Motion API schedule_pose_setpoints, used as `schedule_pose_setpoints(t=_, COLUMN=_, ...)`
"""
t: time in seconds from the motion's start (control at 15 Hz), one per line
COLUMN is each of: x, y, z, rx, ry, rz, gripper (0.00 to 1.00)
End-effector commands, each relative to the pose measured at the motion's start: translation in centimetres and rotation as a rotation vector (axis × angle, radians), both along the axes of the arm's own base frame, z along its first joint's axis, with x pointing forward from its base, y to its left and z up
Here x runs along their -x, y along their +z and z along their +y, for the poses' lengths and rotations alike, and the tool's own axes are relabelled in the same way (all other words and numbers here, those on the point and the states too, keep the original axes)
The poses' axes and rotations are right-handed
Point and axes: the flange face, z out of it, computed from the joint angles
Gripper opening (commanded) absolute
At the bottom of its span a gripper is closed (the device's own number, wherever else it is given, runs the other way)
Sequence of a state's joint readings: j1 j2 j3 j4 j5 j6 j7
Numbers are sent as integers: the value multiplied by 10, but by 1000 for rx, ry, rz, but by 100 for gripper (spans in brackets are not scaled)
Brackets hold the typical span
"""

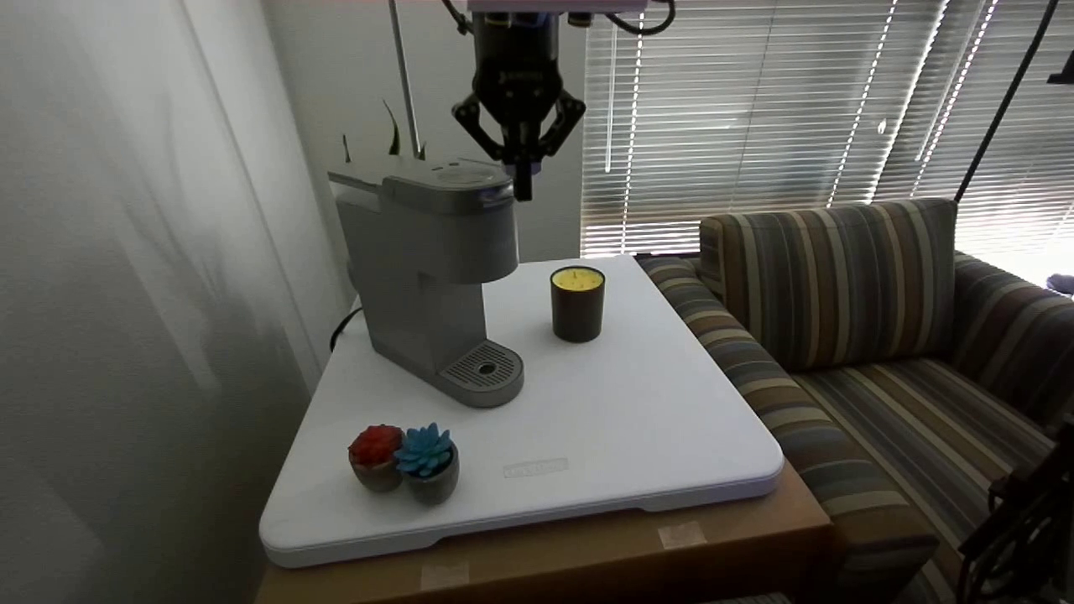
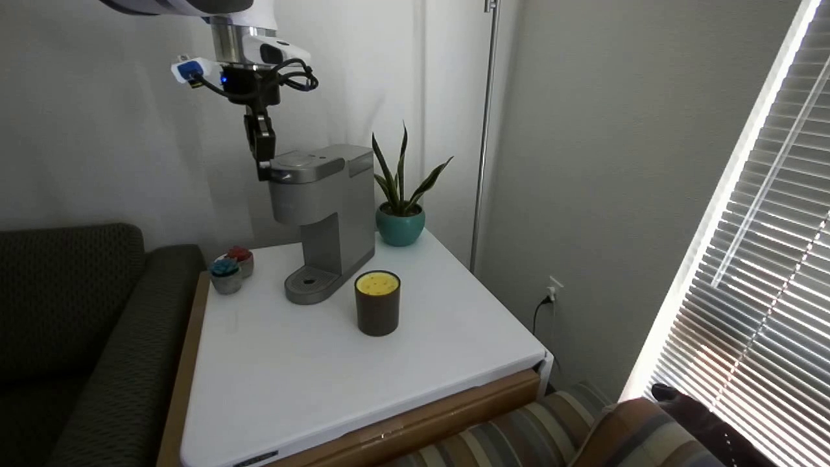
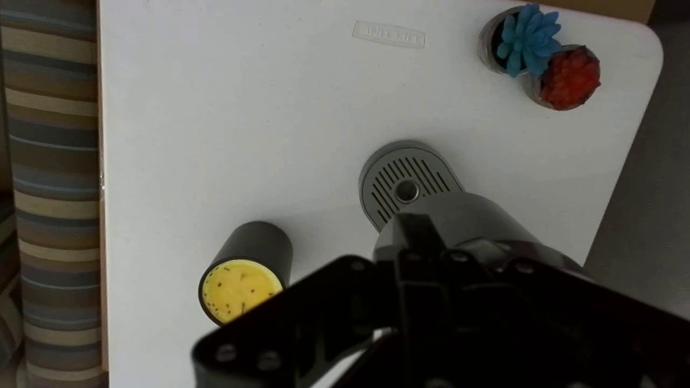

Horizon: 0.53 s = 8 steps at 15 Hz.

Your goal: Open the grey coffee maker then close it

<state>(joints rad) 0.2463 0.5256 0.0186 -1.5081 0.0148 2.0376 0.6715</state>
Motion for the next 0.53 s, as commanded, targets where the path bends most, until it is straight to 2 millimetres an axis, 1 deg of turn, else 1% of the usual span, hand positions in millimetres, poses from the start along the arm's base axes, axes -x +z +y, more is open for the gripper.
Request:
schedule_pose_setpoints(t=0.0, x=5, y=12, z=-4, rx=1, ry=-11, rz=-40, gripper=0)
schedule_pose_setpoints(t=0.2, x=3, y=10, z=-1, rx=-11, ry=-20, rz=-57, gripper=0)
schedule_pose_setpoints(t=0.47, x=-3, y=-2, z=-2, rx=-16, ry=-32, rz=-86, gripper=0)
